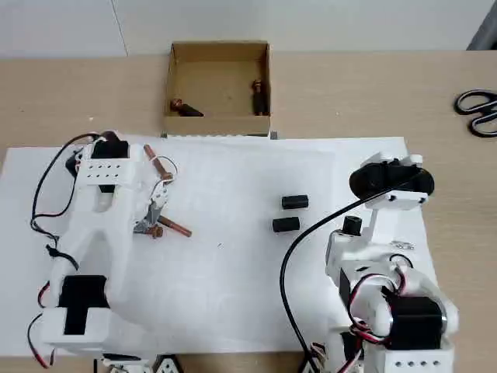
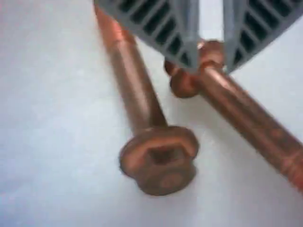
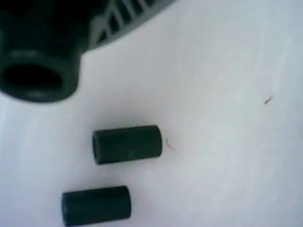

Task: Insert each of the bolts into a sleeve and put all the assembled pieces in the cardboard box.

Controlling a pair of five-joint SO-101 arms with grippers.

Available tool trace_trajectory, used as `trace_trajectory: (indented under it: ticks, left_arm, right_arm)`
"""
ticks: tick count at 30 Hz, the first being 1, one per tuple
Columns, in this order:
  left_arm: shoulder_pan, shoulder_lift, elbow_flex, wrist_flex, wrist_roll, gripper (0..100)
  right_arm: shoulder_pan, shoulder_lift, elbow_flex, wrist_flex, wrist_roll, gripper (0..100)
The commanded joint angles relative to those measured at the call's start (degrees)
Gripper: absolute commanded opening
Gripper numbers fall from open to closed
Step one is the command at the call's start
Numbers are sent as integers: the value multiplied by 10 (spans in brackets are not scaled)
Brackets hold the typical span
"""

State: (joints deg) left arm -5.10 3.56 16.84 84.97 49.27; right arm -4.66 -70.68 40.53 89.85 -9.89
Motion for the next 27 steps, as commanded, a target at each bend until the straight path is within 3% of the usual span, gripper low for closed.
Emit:
trace_trajectory:
  ticks: [1,27]
  left_arm:
    - [4,-2,-24,-9,0,119]
    - [5,4,-20,-67,1,137]
  right_arm:
    - [5,-6,-2,-7,-5,3]
    - [5,-6,-2,-7,-5,3]
